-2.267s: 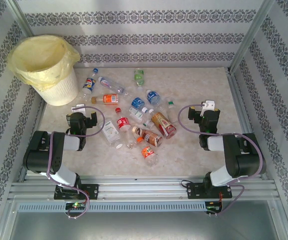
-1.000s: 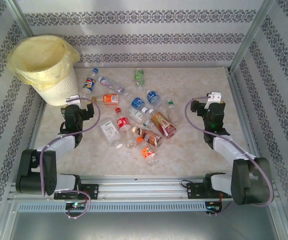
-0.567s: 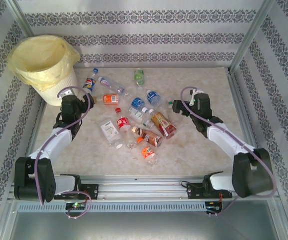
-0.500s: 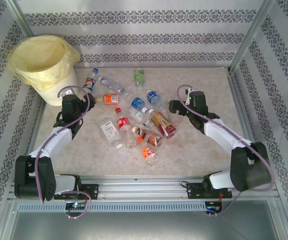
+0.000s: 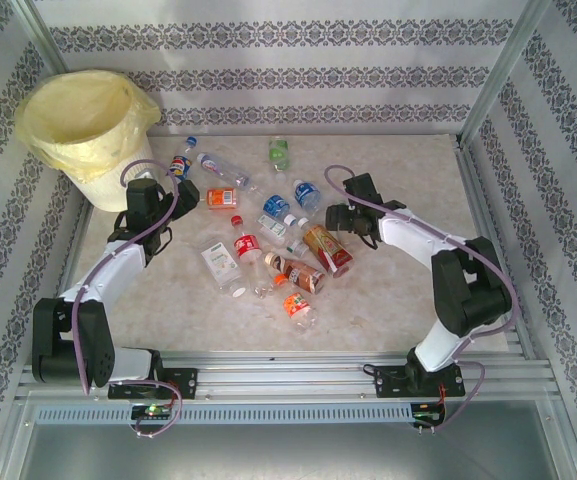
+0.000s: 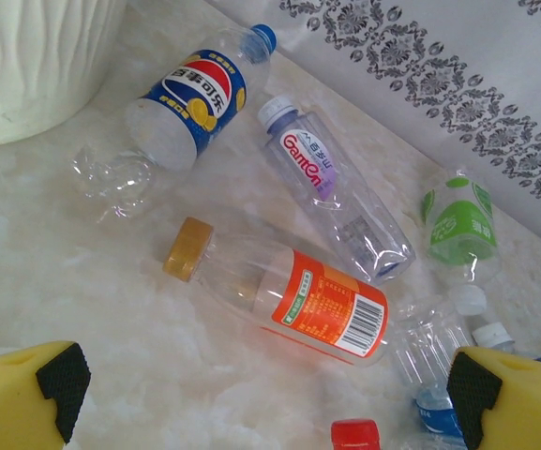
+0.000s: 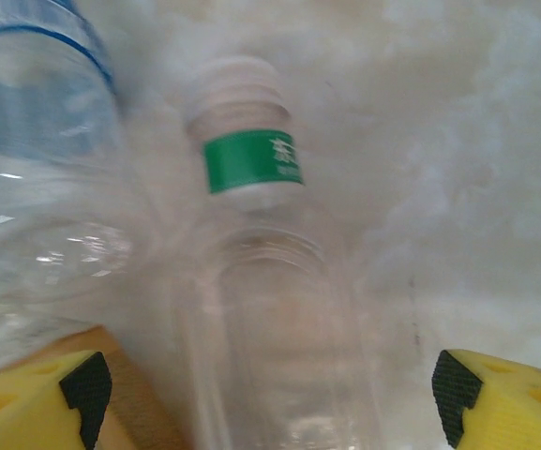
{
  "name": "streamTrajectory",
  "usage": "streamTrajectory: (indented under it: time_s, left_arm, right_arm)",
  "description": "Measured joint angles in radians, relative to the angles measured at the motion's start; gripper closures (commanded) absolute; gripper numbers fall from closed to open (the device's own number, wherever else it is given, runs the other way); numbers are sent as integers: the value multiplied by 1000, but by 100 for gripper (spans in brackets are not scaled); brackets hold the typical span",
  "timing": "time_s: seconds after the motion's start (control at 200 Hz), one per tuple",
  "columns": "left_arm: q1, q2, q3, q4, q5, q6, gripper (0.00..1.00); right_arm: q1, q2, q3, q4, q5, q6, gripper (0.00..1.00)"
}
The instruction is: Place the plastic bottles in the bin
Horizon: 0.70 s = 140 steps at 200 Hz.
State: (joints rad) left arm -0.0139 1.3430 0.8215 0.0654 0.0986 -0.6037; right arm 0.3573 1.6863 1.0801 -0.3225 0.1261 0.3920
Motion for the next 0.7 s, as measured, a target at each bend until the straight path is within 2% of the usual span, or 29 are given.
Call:
streamTrajectory:
  time_s: [0.145,0.425,0.55,0.699]
  left_arm:
    - [0,15,2,0,17,0,0]
    - [-16,55,32,-16,71,0,0]
    - [-54,80,91,-37,85,1,0]
    - [-108,100,147,-37,108,-5,0]
  right_arm:
    - [-12,37,6,-46,16,2,17]
    - [-28,87,15,-66,5,-2,18]
    - [-37,97,14,-66,5,-3,28]
    - [-54,77,-20,-34,24,3,33]
